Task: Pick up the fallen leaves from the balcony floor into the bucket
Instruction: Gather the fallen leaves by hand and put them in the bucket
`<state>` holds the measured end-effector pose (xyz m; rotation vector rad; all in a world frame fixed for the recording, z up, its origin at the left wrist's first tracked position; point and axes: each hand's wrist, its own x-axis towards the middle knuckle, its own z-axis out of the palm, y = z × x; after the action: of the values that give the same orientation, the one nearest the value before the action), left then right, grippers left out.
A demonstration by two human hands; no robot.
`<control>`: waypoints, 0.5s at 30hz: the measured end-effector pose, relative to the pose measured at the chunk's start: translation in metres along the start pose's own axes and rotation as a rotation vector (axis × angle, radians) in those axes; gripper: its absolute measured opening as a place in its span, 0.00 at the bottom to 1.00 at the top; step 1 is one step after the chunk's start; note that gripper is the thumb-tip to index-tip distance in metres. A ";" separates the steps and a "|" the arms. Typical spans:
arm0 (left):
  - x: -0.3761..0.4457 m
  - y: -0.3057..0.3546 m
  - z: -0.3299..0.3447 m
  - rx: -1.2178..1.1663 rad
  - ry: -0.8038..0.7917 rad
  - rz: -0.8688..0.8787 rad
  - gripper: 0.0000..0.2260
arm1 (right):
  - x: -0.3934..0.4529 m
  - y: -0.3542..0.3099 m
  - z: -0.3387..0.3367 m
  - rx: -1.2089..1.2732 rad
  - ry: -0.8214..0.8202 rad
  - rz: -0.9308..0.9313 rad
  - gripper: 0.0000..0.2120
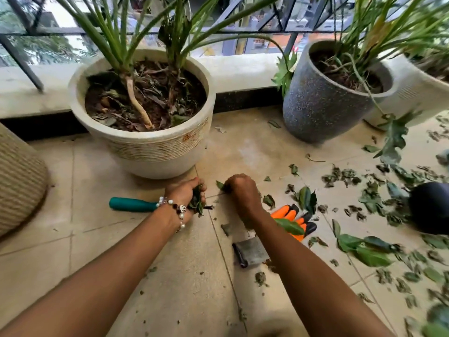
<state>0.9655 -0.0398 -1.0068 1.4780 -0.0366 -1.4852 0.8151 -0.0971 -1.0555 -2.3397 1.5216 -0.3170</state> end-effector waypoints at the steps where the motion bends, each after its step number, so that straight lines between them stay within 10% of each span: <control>1: -0.001 0.000 0.000 0.014 -0.005 0.001 0.07 | -0.001 -0.002 -0.006 0.135 0.046 0.074 0.09; 7: -0.006 -0.006 0.013 0.098 -0.012 0.039 0.12 | -0.021 -0.041 -0.039 1.270 0.152 0.535 0.09; 15: -0.018 -0.006 0.032 0.072 -0.078 -0.128 0.28 | -0.052 -0.077 -0.056 0.720 0.262 0.281 0.08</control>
<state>0.9335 -0.0446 -0.9895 1.5024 -0.0431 -1.6602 0.8387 -0.0295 -0.9746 -1.5493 1.4886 -0.9449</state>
